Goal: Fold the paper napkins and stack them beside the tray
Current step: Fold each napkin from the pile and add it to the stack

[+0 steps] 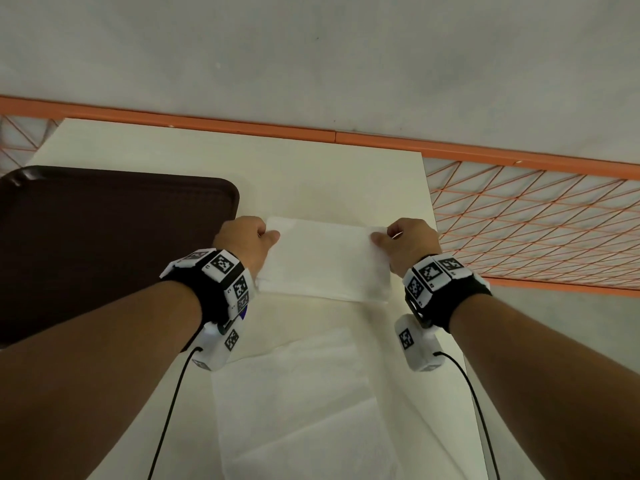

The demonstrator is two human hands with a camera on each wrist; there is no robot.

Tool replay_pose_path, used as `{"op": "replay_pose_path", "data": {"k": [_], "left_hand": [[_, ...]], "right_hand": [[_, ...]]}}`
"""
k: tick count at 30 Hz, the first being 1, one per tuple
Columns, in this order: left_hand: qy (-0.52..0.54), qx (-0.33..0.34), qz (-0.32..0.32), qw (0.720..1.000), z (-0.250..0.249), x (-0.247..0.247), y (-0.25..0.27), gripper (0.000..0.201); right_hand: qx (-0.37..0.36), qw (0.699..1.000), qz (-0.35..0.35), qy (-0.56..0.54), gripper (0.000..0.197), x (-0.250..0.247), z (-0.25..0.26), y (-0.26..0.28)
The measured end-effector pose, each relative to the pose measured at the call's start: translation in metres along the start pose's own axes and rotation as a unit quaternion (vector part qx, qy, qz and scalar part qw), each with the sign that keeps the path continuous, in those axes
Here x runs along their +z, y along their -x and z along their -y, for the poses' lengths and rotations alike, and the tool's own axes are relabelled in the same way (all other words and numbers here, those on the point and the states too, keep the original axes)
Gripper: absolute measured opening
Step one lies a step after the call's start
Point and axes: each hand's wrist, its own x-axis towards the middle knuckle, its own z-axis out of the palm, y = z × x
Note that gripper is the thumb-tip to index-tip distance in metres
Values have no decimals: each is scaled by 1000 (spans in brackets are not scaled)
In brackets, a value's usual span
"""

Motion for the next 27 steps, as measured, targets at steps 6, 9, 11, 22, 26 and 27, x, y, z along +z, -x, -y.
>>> {"op": "replay_pose_path", "data": {"k": [6,9,11,22,26,27], "left_hand": [[-29,-11,-9,999,2,5,-5,30],[-19,-29,-20,999,4,4,-2,30],[-12,-42,-29,999,2,0,4,33],[-52,84,60,993,15,-20,110,27],[-91,132,142,977,31,-4,169,26],[-108,143,157,971,33,-1,182,25]], "right_hand": [[6,1000,-4,22,24,10,-8,-2],[27,1000,-5,14,30,9,-11,0],[24,999,-20,19,37,5,-12,7],[-165,959,144,178,27,9,-38,141],[-258,899,223,276,44,23,-66,187],[-269,892,219,289,43,26,-69,193]]}}
